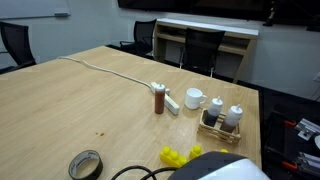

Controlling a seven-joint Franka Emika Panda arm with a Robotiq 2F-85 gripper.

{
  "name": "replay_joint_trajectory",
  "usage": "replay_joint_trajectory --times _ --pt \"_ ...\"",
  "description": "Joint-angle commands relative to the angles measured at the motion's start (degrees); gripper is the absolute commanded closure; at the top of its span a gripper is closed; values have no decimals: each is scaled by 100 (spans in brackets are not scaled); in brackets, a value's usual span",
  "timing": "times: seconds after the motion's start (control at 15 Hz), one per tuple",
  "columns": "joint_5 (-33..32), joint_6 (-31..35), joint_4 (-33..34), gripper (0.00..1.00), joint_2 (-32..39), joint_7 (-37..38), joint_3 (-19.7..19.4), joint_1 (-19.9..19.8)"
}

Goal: Align the blue and orange legos together then put the purple legos on top of the blue and orange legos

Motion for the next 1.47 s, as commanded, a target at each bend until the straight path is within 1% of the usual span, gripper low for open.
replay_joint_trajectory --times 0.0,0.8,1.2,1.4 --pt "96 -77 -358 0 -311 -69 35 -48" --pt "602 134 -481 0 -250 -321 348 -274" --pt "536 714 -417 0 -51 -601 308 -307" --pt "571 833 -403 0 18 -707 320 -346"
